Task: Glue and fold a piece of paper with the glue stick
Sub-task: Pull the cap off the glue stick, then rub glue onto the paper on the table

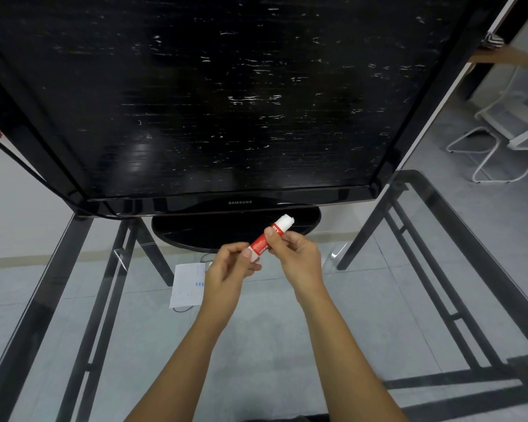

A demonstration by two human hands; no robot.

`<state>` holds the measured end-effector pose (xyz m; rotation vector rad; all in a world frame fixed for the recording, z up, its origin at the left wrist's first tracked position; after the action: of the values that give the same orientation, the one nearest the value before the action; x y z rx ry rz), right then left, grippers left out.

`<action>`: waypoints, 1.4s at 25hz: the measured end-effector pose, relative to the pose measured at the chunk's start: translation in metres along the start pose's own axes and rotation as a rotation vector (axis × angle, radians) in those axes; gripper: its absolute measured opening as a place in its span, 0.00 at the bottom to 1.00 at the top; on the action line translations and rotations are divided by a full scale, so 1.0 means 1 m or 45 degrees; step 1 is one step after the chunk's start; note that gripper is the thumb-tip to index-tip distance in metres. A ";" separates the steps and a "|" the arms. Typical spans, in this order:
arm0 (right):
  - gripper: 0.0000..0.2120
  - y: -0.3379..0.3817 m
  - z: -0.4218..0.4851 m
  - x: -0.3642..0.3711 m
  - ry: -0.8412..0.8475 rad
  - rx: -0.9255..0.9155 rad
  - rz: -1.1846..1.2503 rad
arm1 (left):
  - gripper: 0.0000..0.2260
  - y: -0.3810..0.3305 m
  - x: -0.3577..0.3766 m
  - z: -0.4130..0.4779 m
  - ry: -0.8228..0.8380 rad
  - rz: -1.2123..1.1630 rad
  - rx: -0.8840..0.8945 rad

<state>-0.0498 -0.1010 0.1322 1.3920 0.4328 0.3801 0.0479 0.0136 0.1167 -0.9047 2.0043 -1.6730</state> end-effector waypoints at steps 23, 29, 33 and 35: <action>0.13 -0.002 0.003 0.005 0.027 -0.002 -0.042 | 0.09 -0.006 -0.001 0.000 -0.033 0.003 0.089; 0.17 0.000 0.003 0.009 0.088 -0.030 -0.025 | 0.07 -0.002 -0.006 0.003 -0.043 -0.045 0.047; 0.28 -0.008 0.005 0.016 0.233 -0.018 -0.073 | 0.09 0.004 -0.017 0.005 -0.116 -0.120 -0.007; 0.26 -0.023 0.007 0.019 0.263 -0.004 -0.201 | 0.09 0.006 -0.030 0.008 -0.179 -0.138 -0.036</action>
<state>-0.0301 -0.1005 0.1091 1.3100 0.7069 0.3961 0.0728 0.0286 0.1056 -1.1269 1.9208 -1.5925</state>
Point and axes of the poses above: each hand's wrist, its own z-axis towards the middle knuckle, its own x-axis out of the palm, y = z × x, the point moved 8 cm from there along z, towards the middle knuckle, and after that the axes turned 14 degrees about -x, right-handed, at the moved point
